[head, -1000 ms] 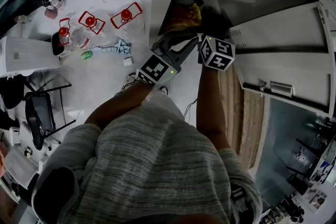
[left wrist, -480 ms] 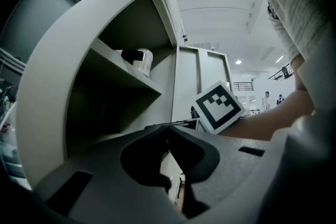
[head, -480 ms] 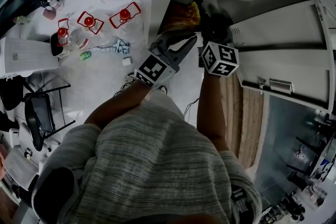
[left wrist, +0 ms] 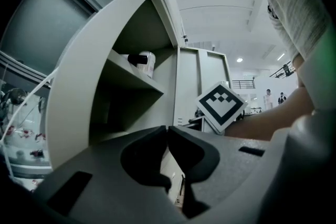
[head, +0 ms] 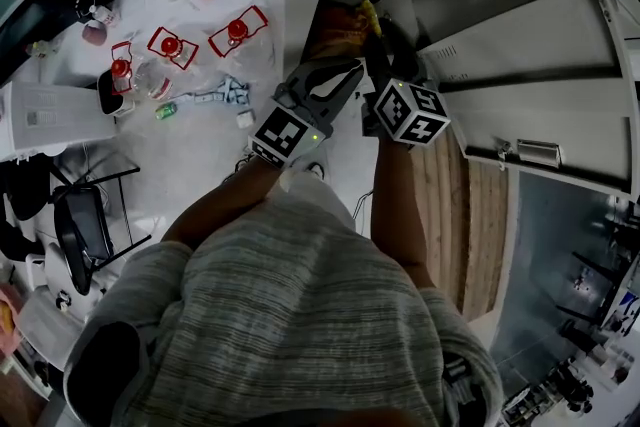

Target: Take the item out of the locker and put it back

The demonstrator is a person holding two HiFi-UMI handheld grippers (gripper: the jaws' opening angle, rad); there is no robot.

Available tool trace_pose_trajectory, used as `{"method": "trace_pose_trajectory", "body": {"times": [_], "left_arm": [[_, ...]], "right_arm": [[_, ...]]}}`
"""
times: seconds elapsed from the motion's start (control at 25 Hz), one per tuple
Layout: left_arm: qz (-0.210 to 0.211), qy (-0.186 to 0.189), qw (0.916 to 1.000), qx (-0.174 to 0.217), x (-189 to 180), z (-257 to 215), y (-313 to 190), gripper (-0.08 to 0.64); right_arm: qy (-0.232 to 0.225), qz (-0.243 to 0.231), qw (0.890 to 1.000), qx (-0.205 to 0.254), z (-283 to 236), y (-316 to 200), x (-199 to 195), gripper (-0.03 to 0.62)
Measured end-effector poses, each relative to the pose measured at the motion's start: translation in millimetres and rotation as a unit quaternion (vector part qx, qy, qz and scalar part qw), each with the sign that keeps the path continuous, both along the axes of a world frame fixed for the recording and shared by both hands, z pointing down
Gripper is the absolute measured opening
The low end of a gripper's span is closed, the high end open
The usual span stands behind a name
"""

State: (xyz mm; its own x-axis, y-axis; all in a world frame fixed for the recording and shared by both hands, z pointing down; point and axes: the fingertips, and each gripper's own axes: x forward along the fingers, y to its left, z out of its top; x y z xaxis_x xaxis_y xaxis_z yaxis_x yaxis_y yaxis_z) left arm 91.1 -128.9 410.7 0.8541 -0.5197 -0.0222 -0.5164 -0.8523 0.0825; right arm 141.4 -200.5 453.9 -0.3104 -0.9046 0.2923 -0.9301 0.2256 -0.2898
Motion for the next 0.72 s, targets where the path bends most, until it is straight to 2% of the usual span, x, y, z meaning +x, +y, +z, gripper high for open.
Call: {"method": "trace_pose_trajectory", "body": {"times": [0.16, 0.44, 0.56, 0.72], "left_arm": [[0.0, -0.002, 1.0, 0.003, -3, 1, -1, 0.018], [0.005, -0.002, 1.0, -0.002, -8, 0, 2, 0.018], [0.005, -0.002, 1.0, -0.003, -11, 0, 2, 0.018], [0.004, -0.003, 1.0, -0.002, -13, -1, 2, 0.018]], "right_arm": [[-0.024, 0.007, 0.999, -0.029, 12, -3, -4, 0.193], [-0.13, 0.029, 0.988, -0.073, 28, -8, -9, 0.193], [-0.146, 0.032, 0.986, -0.077, 29, -12, -10, 0.193], [-0.146, 0.03, 0.985, -0.083, 30, -16, -13, 0.181]]}}
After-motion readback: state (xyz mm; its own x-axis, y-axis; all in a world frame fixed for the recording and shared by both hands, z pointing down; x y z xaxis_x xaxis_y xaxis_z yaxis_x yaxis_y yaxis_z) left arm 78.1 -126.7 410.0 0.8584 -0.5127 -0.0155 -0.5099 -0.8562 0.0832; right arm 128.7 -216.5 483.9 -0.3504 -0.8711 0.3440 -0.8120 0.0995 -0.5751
